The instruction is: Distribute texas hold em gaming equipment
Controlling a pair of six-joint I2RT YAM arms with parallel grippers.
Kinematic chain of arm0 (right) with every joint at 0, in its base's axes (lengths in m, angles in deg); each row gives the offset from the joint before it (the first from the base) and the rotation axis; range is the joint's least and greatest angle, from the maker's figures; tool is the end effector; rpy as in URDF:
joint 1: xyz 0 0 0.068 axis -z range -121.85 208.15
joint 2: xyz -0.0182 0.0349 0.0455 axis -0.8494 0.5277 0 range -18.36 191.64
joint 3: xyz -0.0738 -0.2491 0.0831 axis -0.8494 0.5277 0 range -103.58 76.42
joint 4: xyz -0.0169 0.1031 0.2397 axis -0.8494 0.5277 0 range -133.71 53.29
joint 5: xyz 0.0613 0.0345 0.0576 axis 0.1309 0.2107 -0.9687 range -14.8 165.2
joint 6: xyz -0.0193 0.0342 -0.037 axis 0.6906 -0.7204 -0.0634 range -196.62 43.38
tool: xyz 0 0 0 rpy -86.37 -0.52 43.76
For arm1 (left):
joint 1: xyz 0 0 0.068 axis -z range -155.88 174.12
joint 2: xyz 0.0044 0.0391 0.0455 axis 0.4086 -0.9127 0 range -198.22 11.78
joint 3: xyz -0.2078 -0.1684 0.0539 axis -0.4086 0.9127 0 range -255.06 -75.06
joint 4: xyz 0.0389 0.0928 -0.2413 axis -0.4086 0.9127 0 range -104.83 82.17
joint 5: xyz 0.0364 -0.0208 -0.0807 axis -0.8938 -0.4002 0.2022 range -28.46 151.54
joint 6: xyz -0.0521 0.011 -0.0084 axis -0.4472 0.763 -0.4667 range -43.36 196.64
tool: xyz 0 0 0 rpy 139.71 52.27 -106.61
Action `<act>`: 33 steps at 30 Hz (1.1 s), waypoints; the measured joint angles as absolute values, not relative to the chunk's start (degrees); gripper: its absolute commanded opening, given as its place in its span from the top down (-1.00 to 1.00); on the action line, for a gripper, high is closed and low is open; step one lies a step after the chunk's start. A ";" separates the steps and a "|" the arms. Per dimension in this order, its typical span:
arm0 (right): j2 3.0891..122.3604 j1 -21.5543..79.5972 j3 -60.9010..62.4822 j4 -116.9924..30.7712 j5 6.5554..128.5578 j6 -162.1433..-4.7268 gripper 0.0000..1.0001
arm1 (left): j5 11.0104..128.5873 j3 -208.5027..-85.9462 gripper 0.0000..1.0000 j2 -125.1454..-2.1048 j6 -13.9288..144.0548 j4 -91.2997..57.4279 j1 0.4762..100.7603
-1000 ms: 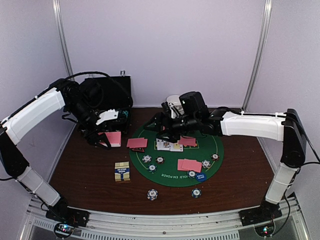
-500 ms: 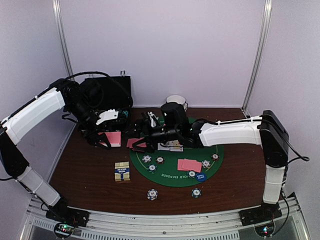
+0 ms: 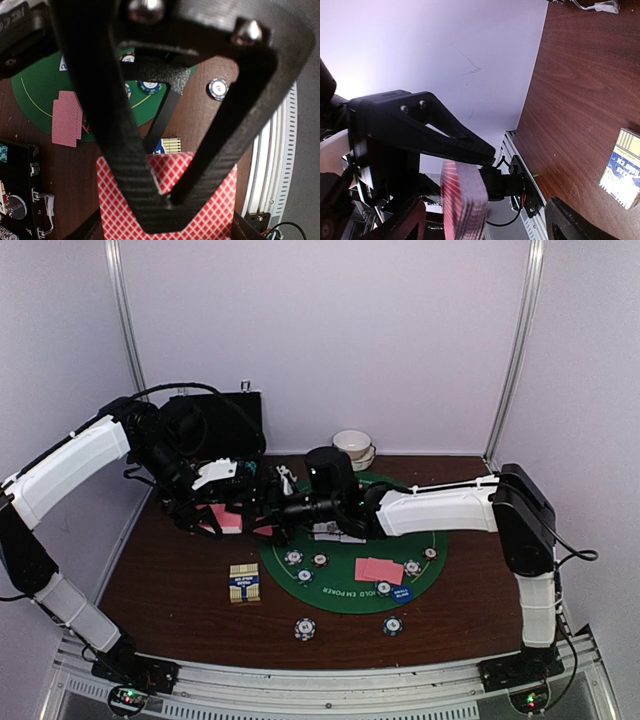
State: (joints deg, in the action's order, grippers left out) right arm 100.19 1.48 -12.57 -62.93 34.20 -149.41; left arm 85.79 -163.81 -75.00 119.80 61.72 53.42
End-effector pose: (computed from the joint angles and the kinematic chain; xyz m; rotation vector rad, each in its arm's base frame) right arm 0.2487 0.4207 0.2586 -0.3777 2.3169 2.0486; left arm 0.2338 -0.1479 0.3428 1.7054 2.1909 -0.5465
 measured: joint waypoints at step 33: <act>101.72 2.45 -12.37 -64.55 32.28 -151.47 0.10 | 85.79 -163.89 0.69 -75.11 119.80 61.72 53.42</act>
